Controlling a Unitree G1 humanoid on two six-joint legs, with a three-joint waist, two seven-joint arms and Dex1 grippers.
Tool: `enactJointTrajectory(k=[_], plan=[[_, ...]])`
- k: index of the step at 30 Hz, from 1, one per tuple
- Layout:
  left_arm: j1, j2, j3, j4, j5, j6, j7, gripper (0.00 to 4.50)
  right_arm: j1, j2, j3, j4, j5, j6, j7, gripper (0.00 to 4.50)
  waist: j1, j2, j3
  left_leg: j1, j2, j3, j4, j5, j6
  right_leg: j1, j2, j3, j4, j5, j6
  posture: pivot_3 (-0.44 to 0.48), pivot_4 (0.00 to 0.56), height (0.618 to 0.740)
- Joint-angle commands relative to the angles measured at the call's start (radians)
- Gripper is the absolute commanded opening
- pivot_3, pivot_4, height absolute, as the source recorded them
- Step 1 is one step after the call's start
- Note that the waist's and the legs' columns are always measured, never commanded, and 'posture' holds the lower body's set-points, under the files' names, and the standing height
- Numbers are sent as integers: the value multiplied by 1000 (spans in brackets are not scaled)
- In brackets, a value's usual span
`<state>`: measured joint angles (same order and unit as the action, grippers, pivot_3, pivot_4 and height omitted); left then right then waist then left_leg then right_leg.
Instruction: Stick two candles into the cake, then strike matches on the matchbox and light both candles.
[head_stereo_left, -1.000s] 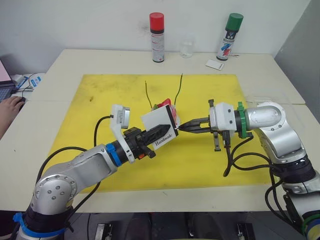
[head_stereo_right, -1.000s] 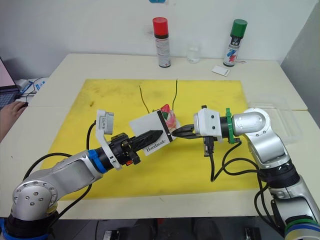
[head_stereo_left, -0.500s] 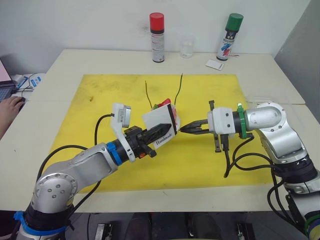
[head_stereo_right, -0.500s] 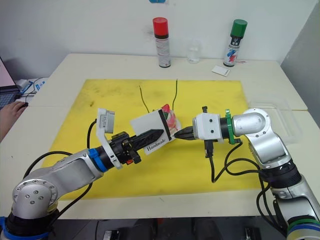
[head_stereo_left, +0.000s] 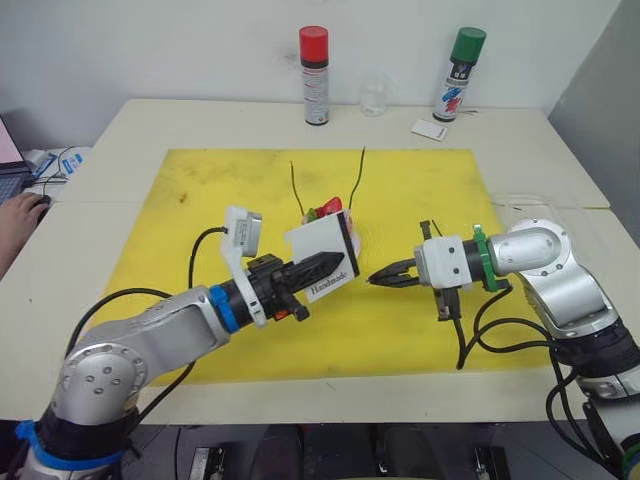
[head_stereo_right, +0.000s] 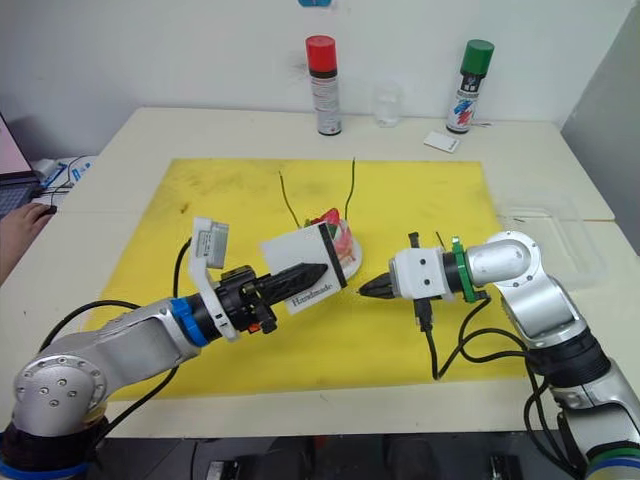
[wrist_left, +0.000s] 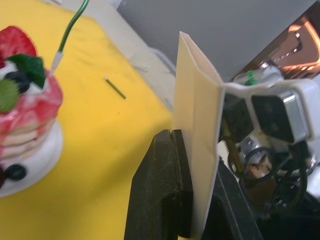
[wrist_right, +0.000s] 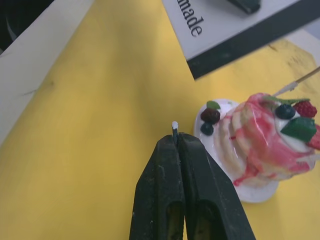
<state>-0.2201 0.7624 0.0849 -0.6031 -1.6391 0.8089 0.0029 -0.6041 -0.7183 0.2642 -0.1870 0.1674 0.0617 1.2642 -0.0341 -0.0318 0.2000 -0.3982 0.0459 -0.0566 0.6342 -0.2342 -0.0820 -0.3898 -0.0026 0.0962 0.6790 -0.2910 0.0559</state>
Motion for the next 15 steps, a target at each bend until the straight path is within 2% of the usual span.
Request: enactJointTrajectory(k=[1,7,15], plan=[[28,39,47,-4,19,18,-73,0,-34,1,-50,-8,43,-3,2,41,0,0,0,0,0,0,0,0,0,0,0,0,0,0,0,0,150,740],[-10,9,7,17,49,21,-96,0,-51,27,-47,-52,94,23,7,41,4,0,0,0,0,0,1,0,0,0,0,0,0,0,0,0,150,740],[-55,-30,-18,21,46,39,-86,0,-55,47,-27,-63,78,23,-4,41,3,0,0,0,0,-1,1,0,0,0,0,0,0,0,0,0,150,740]])
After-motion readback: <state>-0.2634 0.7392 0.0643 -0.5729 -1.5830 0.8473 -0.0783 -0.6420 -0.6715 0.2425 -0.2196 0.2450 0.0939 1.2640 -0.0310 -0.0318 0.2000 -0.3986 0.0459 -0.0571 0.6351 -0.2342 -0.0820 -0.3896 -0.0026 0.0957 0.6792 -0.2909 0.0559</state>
